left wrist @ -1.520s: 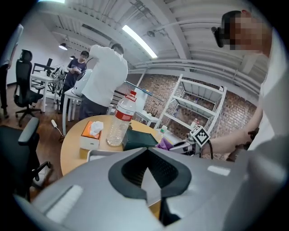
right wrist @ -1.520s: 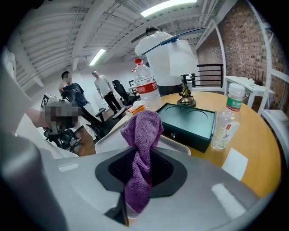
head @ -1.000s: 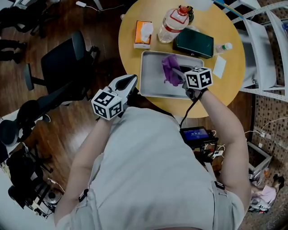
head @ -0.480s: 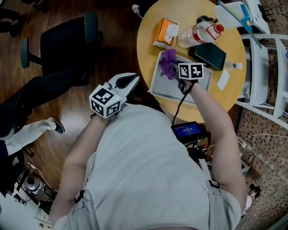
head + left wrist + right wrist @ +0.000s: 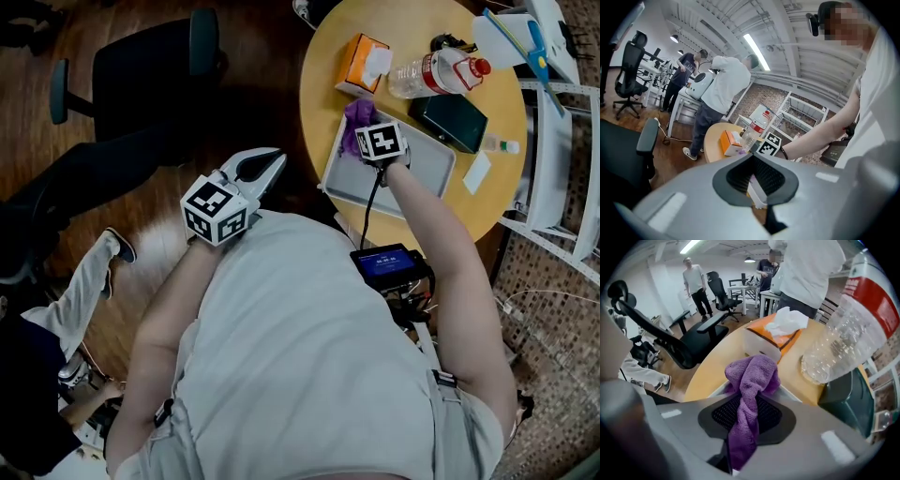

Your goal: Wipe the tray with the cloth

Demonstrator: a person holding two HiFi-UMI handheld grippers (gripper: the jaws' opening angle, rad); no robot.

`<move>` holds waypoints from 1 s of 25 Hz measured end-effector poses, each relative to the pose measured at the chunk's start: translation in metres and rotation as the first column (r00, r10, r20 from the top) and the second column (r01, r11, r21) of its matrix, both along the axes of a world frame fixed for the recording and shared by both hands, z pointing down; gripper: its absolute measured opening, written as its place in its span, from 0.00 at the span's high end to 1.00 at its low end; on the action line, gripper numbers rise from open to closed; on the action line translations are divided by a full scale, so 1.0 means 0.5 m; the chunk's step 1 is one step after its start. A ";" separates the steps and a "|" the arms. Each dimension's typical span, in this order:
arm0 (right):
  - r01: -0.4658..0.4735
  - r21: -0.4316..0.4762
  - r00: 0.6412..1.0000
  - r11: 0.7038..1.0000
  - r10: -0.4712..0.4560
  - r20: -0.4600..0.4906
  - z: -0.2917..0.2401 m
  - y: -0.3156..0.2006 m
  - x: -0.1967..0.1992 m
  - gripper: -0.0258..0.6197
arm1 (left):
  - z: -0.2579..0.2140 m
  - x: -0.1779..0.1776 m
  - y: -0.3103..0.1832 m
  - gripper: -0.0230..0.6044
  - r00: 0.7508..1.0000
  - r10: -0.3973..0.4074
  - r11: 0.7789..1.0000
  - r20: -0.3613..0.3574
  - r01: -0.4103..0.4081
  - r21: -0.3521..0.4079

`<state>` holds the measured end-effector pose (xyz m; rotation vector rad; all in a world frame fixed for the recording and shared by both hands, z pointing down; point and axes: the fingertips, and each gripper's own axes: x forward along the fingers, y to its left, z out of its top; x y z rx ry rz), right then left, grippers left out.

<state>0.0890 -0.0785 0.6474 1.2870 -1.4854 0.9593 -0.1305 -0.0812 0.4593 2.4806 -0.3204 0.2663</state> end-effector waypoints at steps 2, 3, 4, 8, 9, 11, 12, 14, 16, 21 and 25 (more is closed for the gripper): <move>0.029 -0.002 0.999 1.000 -0.029 -0.023 0.006 0.001 0.000 0.83 | -0.003 0.006 0.006 0.96 1.000 0.016 1.000 0.000 -0.016 0.004; 0.035 -0.001 0.999 0.999 -0.035 -0.023 0.007 0.003 0.002 0.84 | -0.004 0.007 0.009 0.96 1.000 0.023 1.000 0.001 -0.023 0.004; 0.039 -0.001 0.999 0.999 -0.039 -0.020 0.007 0.005 0.003 0.84 | -0.003 0.008 0.011 0.96 1.000 0.028 1.000 0.003 -0.028 0.004; 0.058 -0.006 0.998 0.998 -0.058 -0.035 0.005 0.019 0.025 0.84 | 0.001 0.018 0.014 0.96 0.999 0.037 0.999 0.010 -0.037 -0.001; 0.057 -0.011 0.998 0.998 -0.058 -0.041 0.005 0.025 0.035 0.84 | 0.000 0.024 0.016 0.96 0.999 0.039 0.999 0.010 -0.039 0.000; 0.049 -0.020 0.998 0.999 -0.050 -0.049 0.005 0.045 0.059 0.84 | -0.002 0.038 0.021 0.96 0.999 0.050 0.999 0.011 -0.050 0.000; 0.045 -0.022 0.998 0.999 -0.046 -0.051 0.005 0.056 0.073 0.84 | -0.003 0.047 0.025 0.96 0.998 0.059 0.998 0.012 -0.059 -0.001; 0.034 -0.022 0.998 0.999 -0.035 -0.044 0.004 0.079 0.102 0.84 | -0.007 0.068 0.033 0.96 0.997 0.077 0.997 0.012 -0.077 0.001; 0.011 -0.024 1.000 1.000 -0.012 -0.028 0.004 0.102 0.132 0.84 | -0.010 0.087 0.041 0.96 0.996 0.090 0.996 0.014 -0.090 0.003; -0.036 -0.021 0.999 0.999 0.036 -0.008 0.003 0.151 0.203 0.84 | -0.015 0.128 0.062 0.96 0.993 0.114 0.993 0.025 -0.114 0.010; -0.073 -0.025 0.997 0.997 0.073 -0.005 0.005 0.189 0.264 0.84 | -0.017 0.159 0.082 0.96 0.991 0.130 0.991 0.038 -0.130 0.003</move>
